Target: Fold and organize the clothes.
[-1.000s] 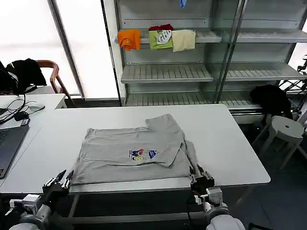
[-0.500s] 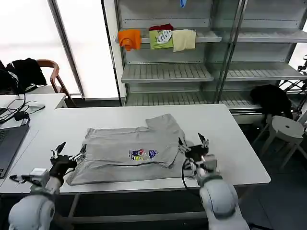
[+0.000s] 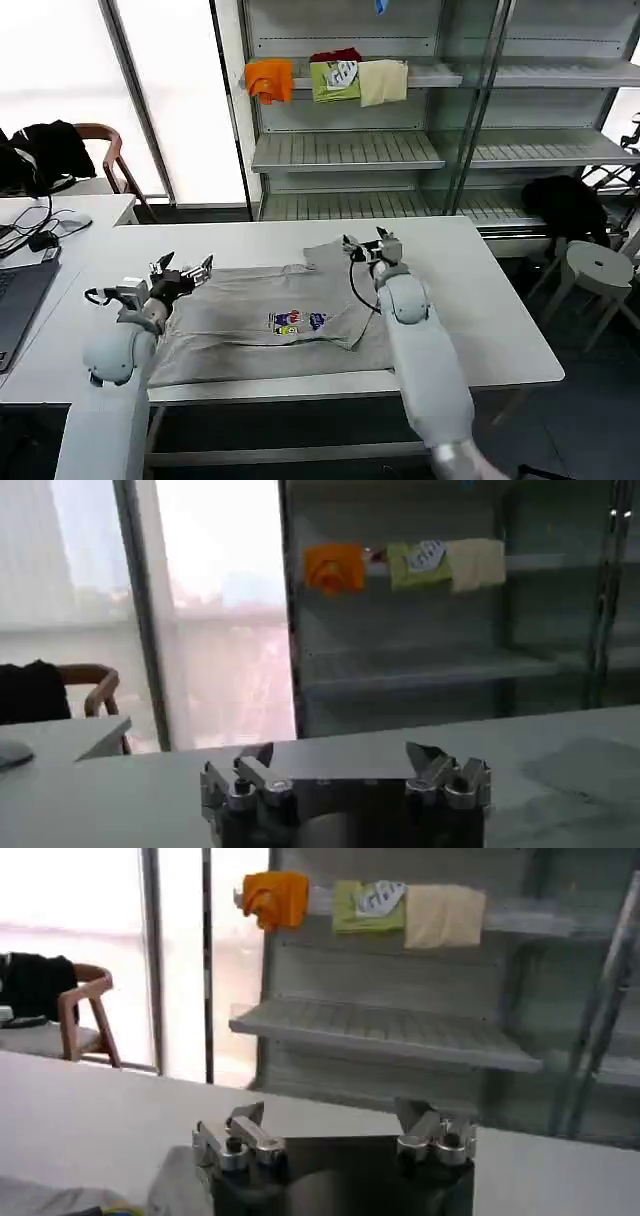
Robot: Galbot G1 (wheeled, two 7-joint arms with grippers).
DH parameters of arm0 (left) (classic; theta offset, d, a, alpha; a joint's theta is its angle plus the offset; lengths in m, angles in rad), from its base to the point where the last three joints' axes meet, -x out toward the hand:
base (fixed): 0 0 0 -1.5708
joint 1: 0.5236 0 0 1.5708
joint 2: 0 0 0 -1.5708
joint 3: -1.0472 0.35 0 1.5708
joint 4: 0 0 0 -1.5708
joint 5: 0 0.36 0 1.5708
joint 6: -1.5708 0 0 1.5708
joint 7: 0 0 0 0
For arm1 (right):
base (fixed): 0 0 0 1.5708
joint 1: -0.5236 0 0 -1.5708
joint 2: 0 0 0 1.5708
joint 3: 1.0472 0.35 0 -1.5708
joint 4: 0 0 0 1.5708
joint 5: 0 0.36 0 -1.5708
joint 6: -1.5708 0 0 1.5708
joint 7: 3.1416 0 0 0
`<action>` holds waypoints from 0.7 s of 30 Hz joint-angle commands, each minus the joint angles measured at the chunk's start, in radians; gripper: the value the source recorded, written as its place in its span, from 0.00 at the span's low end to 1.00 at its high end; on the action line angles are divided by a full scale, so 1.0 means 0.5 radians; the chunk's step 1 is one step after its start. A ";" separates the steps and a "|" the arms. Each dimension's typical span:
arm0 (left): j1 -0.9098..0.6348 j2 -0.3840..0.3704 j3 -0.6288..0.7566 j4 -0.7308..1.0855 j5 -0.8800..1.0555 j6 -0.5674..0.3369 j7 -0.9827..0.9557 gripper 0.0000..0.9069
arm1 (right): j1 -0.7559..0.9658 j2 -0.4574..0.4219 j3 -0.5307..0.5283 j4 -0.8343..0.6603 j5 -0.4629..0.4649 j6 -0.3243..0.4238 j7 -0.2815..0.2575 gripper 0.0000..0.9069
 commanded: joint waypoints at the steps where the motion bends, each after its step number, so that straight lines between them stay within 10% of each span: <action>1: -0.314 -0.016 0.071 0.570 0.219 -0.003 0.116 1.00 | 0.305 0.098 0.006 -0.639 0.015 0.202 -0.108 0.94; 21: -0.396 0.042 -0.019 0.848 0.151 0.102 0.087 1.00 | 0.242 0.098 0.052 -0.538 0.098 0.137 -0.113 0.94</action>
